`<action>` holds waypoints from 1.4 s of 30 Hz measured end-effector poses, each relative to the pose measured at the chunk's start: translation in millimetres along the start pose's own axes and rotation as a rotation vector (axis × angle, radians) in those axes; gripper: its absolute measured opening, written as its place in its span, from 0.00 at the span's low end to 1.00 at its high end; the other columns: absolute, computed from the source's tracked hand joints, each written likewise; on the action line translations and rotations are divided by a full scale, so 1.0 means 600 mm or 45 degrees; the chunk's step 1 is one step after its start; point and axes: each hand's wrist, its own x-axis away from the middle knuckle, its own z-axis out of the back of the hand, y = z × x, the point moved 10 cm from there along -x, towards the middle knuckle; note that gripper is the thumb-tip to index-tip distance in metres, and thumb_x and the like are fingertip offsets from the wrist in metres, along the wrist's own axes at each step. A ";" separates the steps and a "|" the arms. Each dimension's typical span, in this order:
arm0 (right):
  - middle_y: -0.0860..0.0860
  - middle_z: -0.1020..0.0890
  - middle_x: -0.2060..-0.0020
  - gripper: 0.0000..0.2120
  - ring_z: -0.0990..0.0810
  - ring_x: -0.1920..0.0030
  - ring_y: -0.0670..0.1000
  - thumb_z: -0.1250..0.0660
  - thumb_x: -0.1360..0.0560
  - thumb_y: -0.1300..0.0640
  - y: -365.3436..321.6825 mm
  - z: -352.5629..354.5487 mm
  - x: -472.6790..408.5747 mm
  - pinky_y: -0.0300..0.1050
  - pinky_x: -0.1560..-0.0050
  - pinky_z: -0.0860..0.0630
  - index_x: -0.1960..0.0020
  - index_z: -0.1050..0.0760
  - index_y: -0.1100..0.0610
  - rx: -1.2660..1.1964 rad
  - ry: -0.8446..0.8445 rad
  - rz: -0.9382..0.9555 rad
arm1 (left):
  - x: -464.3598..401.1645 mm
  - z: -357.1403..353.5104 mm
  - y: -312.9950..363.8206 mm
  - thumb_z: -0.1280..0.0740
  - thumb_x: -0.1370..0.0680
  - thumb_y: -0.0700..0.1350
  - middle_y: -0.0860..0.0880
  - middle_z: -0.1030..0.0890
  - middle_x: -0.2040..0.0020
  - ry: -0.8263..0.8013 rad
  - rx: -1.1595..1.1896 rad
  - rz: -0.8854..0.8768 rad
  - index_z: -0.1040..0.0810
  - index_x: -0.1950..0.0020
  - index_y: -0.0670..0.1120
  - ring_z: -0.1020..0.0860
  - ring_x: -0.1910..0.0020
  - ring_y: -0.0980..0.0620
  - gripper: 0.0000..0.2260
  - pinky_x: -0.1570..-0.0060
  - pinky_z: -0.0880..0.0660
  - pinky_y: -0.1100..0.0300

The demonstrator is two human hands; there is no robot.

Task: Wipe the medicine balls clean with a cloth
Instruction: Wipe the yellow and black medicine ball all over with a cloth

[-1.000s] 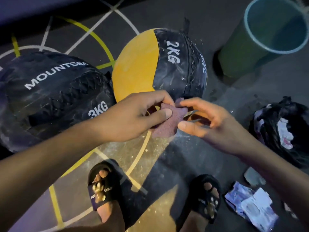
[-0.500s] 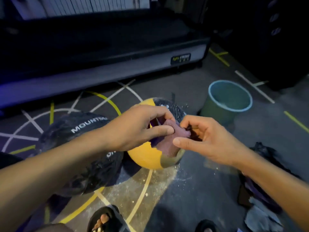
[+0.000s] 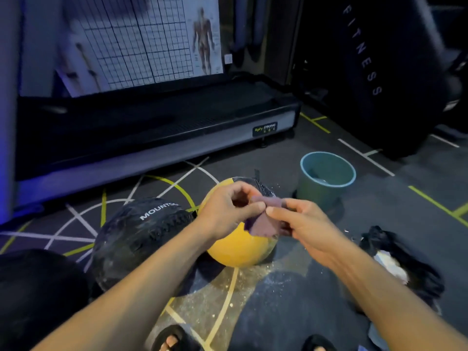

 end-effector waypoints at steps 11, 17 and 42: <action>0.49 0.16 0.67 0.02 0.18 0.62 0.52 0.28 0.28 0.53 0.045 0.139 -0.092 0.46 0.66 0.25 0.57 0.20 0.50 1.184 0.082 -0.170 | -0.143 0.013 -0.222 0.27 0.21 0.46 0.58 0.19 0.53 -0.211 -0.881 0.384 0.17 0.48 0.49 0.22 0.53 0.57 0.03 0.49 0.28 0.60; 0.37 0.19 0.73 0.03 0.19 0.66 0.36 0.30 0.26 0.57 0.110 0.208 -0.141 0.35 0.70 0.29 0.57 0.21 0.55 1.090 0.048 -0.387 | -0.225 -0.064 -0.274 0.28 0.21 0.49 0.55 0.18 0.52 -0.353 -1.049 0.288 0.19 0.46 0.51 0.20 0.52 0.53 0.05 0.51 0.22 0.53; 0.50 0.16 0.64 0.03 0.17 0.58 0.52 0.27 0.28 0.52 0.042 0.326 -0.100 0.44 0.64 0.25 0.57 0.20 0.51 1.028 0.218 -0.188 | -0.092 -0.179 -0.353 0.40 0.18 0.47 0.48 0.14 0.67 0.143 -0.529 1.119 0.17 0.59 0.40 0.14 0.66 0.47 0.17 0.65 0.18 0.56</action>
